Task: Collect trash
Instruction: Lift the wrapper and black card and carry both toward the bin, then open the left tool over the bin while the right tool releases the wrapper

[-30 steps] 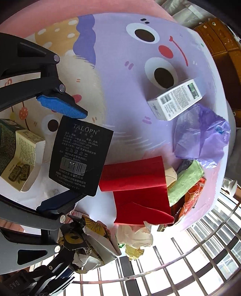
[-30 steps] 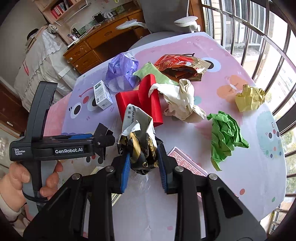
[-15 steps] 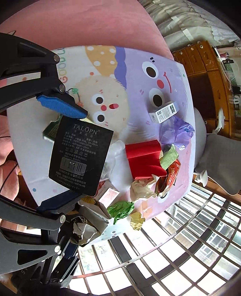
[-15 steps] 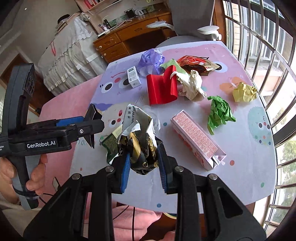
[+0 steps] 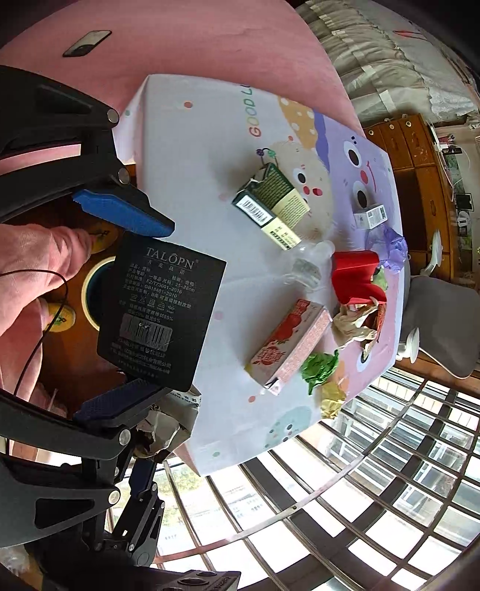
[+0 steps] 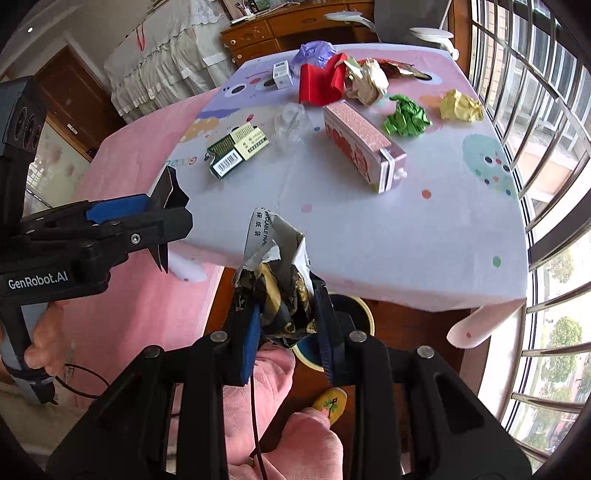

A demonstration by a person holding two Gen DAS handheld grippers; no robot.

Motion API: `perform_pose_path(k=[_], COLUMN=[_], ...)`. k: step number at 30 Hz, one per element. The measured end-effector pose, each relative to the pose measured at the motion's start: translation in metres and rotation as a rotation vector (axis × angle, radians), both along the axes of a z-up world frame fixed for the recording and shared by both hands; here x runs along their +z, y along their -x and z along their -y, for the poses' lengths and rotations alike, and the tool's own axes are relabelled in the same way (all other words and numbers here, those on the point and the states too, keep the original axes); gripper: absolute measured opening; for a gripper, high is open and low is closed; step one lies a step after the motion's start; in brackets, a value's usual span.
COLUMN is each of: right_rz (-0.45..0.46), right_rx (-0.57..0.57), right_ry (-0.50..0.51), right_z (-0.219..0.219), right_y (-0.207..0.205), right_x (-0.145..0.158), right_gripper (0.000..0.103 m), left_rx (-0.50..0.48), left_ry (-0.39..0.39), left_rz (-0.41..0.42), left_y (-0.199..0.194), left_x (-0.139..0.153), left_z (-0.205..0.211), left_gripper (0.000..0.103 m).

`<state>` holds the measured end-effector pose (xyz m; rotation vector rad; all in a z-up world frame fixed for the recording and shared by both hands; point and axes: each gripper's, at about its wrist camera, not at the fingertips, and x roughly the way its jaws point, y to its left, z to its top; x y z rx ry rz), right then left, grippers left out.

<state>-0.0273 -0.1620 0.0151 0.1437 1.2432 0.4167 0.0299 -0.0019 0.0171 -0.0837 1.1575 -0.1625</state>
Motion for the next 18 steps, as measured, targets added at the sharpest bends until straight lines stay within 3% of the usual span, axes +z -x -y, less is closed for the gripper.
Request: perform_pose_path(k=[5, 9, 14, 18], right_rz=[-0.076, -0.164, -0.262, -0.294], right_rx=[-0.039, -0.110, -0.204, -0.244], right_ry=[-0.006, 0.000, 0.035, 0.079], right_z=[0.012, 0.017, 0.019, 0.015], right_y=[0.032, 0.049, 0.057, 0.057], right_x=[-0.036, -0.083, -0.169, -0.260], right_gripper=[0.024, 0.024, 0.025, 0.025], left_rx=[-0.007, -0.026, -0.036, -0.028], left_ry=[-0.031, -0.028, -0.005, 0.044], left_rz=[-0.056, -0.102, -0.162, -0.192], left_y=[0.035, 0.044, 0.043, 0.039], left_x=[-0.026, -0.064, -0.141, -0.224], left_z=[0.016, 0.019, 0.018, 0.014], left_gripper=[0.077, 0.077, 0.077, 0.077])
